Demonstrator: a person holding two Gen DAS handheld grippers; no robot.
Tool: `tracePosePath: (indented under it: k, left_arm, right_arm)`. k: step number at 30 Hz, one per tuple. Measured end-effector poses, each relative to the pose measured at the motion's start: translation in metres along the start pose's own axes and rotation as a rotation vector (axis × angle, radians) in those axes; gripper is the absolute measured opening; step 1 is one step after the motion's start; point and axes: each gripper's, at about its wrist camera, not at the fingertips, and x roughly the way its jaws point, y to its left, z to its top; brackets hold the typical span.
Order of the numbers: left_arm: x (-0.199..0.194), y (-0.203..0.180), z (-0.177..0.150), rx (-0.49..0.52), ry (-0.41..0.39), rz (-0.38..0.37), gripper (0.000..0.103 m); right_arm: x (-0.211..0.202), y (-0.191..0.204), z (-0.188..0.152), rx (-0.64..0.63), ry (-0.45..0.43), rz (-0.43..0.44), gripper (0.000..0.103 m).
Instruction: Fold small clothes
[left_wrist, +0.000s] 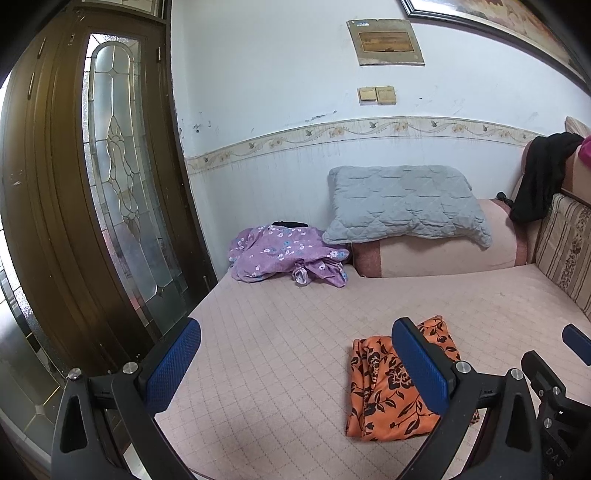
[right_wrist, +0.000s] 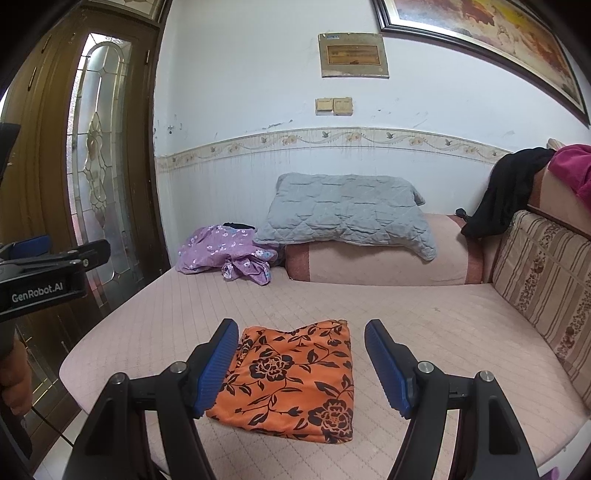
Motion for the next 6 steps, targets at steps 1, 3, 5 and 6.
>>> tracePosePath:
  k: [1, 3, 5, 6]
  left_arm:
    - [0.002, -0.001, 0.001, 0.0, 0.001, -0.005, 0.103]
    - [0.008, -0.003, 0.001, 0.002, -0.004, -0.006, 0.103]
    - [0.017, -0.007, 0.002, 0.0, -0.004, 0.01, 0.103]
    - [0.021, -0.008, 0.002, 0.0, 0.002, 0.008, 0.103]
  right_arm:
    - [0.005, -0.002, 0.001, 0.003, 0.005, 0.002, 0.074]
    - [0.014, -0.005, 0.002, 0.012, 0.015, 0.009, 0.074]
    - [0.028, -0.014, 0.001, 0.029, 0.034, 0.007, 0.074]
    - [0.037, -0.02, 0.001, 0.037, 0.045, -0.003, 0.074]
